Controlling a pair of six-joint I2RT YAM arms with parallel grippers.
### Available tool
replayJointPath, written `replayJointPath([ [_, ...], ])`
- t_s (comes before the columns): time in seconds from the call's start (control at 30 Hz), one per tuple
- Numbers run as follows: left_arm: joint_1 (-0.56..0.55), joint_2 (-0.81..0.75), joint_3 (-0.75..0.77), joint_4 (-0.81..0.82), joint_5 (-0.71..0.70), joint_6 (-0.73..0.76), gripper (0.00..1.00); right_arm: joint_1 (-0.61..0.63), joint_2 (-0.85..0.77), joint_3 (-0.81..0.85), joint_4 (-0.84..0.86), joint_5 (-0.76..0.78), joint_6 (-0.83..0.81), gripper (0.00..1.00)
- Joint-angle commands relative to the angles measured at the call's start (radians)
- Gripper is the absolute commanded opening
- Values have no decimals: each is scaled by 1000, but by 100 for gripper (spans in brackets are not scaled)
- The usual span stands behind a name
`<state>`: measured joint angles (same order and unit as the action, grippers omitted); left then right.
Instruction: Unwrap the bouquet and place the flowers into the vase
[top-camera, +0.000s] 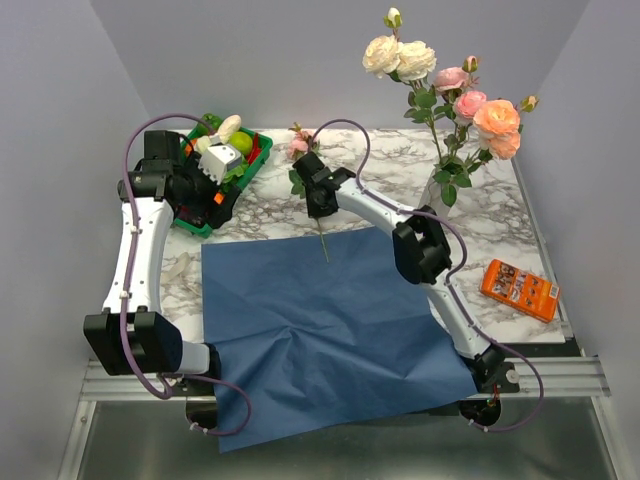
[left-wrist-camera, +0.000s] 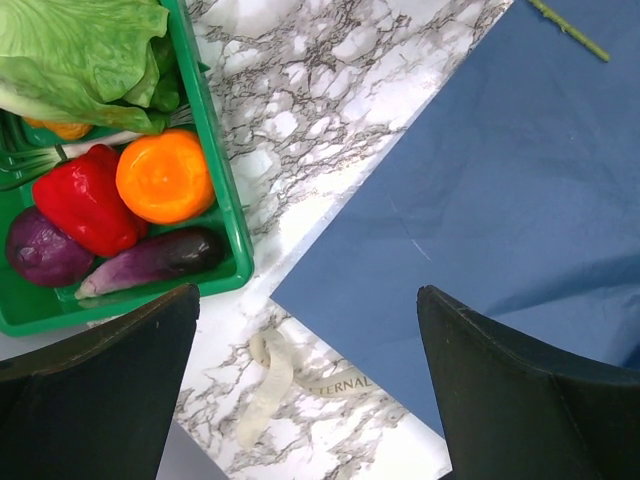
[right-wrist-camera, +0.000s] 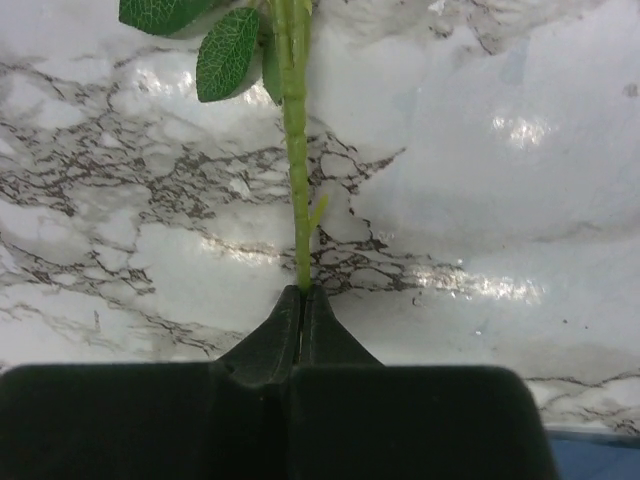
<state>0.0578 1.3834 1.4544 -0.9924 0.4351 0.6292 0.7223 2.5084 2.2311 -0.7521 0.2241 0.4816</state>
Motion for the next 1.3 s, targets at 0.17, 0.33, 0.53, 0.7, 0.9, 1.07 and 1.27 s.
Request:
replayJointPath([
  [0.17,4,-52,-8,-92,50,32,99,2,-295,-126,106,29,-57,1],
  [0.33,4,-78,-19,-97,50,33,99,32,-489,-249,287,61,-167,1],
  [0.53,4,-96,-49,-101,42,44,99,117,-791,-503,679,95,-454,1],
  [0.7,4,-98,-51,-92,42,44,99,170,-1032,-700,1021,133,-675,1],
  [0.9,4,-86,-46,-78,39,46,99,169,-1146,-792,1395,239,-964,1],
  [1.07,4,-90,-63,-61,34,55,99,36,-1226,-901,1514,262,-1028,1],
  [1.27,4,-75,-58,-57,40,61,99,-148,-1281,-1051,1541,236,-908,1],
])
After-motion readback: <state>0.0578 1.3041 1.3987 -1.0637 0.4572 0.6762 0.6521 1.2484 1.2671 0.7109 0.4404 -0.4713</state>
